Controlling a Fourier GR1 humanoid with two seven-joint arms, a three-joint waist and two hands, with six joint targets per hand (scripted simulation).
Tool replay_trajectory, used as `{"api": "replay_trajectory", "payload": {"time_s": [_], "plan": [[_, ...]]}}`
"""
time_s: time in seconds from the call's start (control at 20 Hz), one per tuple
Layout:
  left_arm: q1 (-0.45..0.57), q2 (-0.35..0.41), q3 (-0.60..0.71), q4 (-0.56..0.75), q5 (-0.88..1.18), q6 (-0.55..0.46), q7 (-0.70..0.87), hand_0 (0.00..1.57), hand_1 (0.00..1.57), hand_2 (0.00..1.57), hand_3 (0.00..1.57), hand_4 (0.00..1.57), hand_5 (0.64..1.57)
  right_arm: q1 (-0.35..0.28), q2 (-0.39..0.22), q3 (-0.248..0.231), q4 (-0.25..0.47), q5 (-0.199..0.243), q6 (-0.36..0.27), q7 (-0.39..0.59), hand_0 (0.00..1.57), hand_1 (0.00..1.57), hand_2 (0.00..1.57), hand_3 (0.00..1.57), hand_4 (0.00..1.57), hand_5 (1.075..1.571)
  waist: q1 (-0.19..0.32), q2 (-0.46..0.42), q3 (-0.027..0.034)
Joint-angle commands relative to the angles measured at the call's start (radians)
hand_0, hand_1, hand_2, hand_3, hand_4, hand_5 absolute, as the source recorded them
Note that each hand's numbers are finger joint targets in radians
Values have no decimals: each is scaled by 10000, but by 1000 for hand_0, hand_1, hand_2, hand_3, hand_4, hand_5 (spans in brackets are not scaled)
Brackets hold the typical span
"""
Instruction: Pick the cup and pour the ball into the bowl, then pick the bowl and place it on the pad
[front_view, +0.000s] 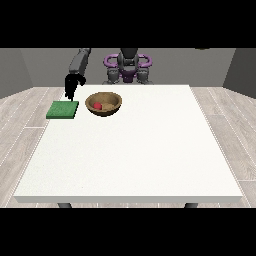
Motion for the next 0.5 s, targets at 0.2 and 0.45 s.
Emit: {"api": "replay_trajectory", "payload": {"time_s": [0.2,0.45], "plan": [[693,1550,1110,-121,1416,-1582,-256,0,0,0,0,977,1553,-707,480,190,1623,236,-43,-1512,0,0,0,0,646,1560,-154,890,19],[1134,1807,1153,-588,1700,-1485,2,0,0,0,0,1011,1535,-1679,298,319,2787,244,-54,-1535,0,0,0,0,565,1560,-480,776,21]]}}
